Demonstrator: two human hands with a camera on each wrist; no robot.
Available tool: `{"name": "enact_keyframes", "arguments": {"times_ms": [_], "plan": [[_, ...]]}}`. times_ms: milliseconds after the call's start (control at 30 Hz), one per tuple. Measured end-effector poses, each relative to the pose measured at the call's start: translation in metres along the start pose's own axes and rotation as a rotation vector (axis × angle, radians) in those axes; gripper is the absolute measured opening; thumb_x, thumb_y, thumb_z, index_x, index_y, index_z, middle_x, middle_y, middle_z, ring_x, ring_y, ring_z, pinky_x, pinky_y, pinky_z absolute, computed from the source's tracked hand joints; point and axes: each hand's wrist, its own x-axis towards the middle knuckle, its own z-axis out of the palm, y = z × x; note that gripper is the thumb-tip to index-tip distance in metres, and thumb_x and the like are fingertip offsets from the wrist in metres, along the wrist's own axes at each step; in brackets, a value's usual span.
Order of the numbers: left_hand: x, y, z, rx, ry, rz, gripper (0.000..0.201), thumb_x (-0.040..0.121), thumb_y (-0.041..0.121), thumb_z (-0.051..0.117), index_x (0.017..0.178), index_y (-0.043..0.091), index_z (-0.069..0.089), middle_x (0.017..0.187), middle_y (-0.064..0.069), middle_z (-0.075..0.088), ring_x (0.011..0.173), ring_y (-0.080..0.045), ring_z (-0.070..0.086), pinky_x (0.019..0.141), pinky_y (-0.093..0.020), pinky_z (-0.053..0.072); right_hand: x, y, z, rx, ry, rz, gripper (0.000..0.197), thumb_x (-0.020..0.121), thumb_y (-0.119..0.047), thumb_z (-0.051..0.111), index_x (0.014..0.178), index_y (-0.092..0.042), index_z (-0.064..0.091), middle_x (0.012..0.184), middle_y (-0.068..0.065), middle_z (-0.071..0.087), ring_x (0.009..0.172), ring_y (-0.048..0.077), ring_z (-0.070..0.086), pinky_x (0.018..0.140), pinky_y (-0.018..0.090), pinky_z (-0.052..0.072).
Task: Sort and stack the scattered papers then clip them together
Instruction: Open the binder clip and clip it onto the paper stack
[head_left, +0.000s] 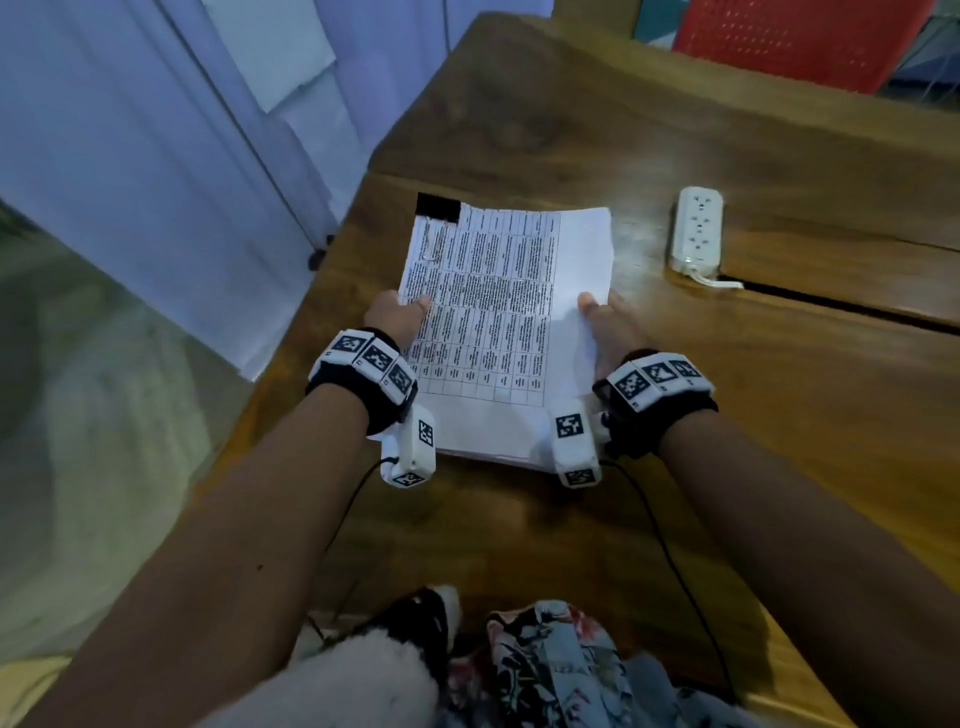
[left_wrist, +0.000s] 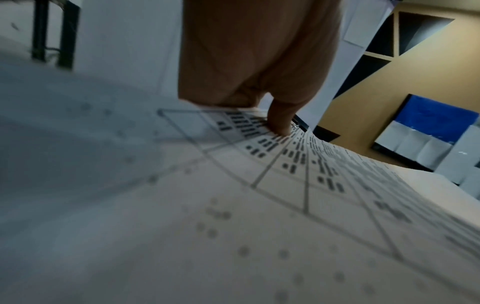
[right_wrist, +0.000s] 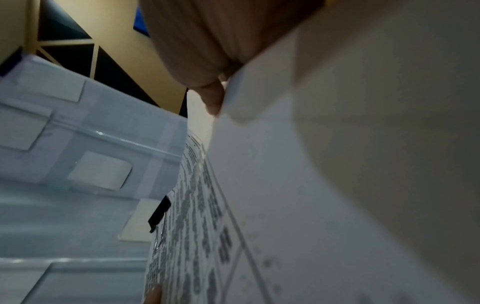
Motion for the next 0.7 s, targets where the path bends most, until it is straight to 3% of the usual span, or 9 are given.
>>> {"name": "enact_keyframes", "arguments": {"times_ms": [100,133,233,267,333,367,467,567,700], "plan": [[0.016,-0.029,-0.048,0.028,0.079,-0.024,0.059,0.096,0.032,0.047,0.143,-0.001,0.031,0.15,-0.017,0.034,0.136,-0.032,0.036,0.108,-0.034,0.032,-0.012,0.002,0.06,-0.046,0.011,0.002,0.011,0.096,-0.008,0.04,0.098,-0.009,0.052,0.088,0.001,0.054,0.094,0.017,0.048,0.073,0.02,0.043],[0.02,-0.038,-0.06,0.038,0.095,-0.03,0.056,0.096,0.031,0.048,0.139,-0.002,0.037,0.146,-0.017,0.04,0.132,-0.032,0.041,0.104,-0.034,0.035,-0.017,0.004,0.076,-0.061,0.001,0.021,0.014,0.097,-0.007,0.039,0.099,-0.006,0.053,0.089,0.001,0.053,0.094,0.017,0.046,0.068,0.019,0.042],[0.028,-0.061,-0.091,0.048,0.111,-0.037,0.045,0.095,0.028,0.05,0.129,-0.001,0.05,0.134,-0.016,0.053,0.121,-0.033,0.052,0.097,-0.035,0.042,-0.027,0.016,0.114,-0.102,-0.014,0.07,0.032,0.098,-0.013,0.038,0.127,-0.001,0.045,0.118,0.012,0.056,0.109,0.026,0.053,0.084,0.029,0.047],[0.03,-0.067,-0.097,0.058,0.11,-0.043,0.042,0.095,0.026,0.05,0.126,-0.001,0.052,0.131,-0.016,0.056,0.119,-0.033,0.054,0.096,-0.035,0.042,-0.028,0.021,0.124,-0.135,-0.016,0.079,0.035,0.098,-0.014,0.038,0.13,0.001,0.043,0.119,0.016,0.056,0.114,0.029,0.053,0.085,0.028,0.048],[0.033,-0.076,-0.108,0.094,0.119,-0.039,0.037,0.096,0.022,0.048,0.123,-0.003,0.054,0.128,-0.018,0.057,0.118,-0.033,0.054,0.095,-0.036,0.043,-0.029,0.032,0.14,-0.182,-0.001,0.086,0.035,0.098,-0.013,0.037,0.129,0.003,0.043,0.107,0.013,0.058,0.112,0.027,0.052,0.069,0.02,0.05],[0.034,-0.081,-0.11,0.116,0.121,-0.03,0.036,0.096,0.02,0.048,0.123,-0.003,0.054,0.128,-0.019,0.057,0.118,-0.034,0.054,0.095,-0.036,0.043,-0.03,0.037,0.146,-0.178,0.001,0.096,0.034,0.098,-0.011,0.037,0.128,0.002,0.044,0.109,0.011,0.058,0.11,0.027,0.053,0.07,0.022,0.049],[0.038,-0.099,-0.111,0.161,0.114,-0.007,0.033,0.095,0.016,0.048,0.12,-0.002,0.057,0.124,-0.02,0.059,0.115,-0.033,0.055,0.087,-0.032,0.042,-0.035,0.051,0.155,-0.268,0.048,0.118,0.033,0.096,-0.009,0.038,0.127,0.002,0.044,0.13,0.02,0.052,0.117,0.033,0.051,0.093,0.033,0.042],[0.039,-0.116,-0.108,0.121,0.111,-0.013,0.034,0.095,0.02,0.048,0.125,0.006,0.056,0.125,-0.015,0.06,0.113,-0.032,0.057,0.08,-0.027,0.037,-0.037,0.061,0.156,-0.389,0.133,0.108,0.034,0.095,-0.006,0.037,0.127,0.005,0.039,0.129,0.02,0.051,0.116,0.033,0.051,0.082,0.029,0.037],[0.04,-0.127,-0.11,0.089,0.123,-0.013,0.037,0.094,0.023,0.051,0.128,0.011,0.056,0.127,-0.012,0.061,0.114,-0.03,0.058,0.091,-0.03,0.043,-0.039,0.064,0.161,-0.572,0.189,0.052,0.033,0.09,-0.001,0.043,0.122,0.006,0.044,0.126,0.021,0.052,0.115,0.034,0.051,0.082,0.028,0.039]]}}
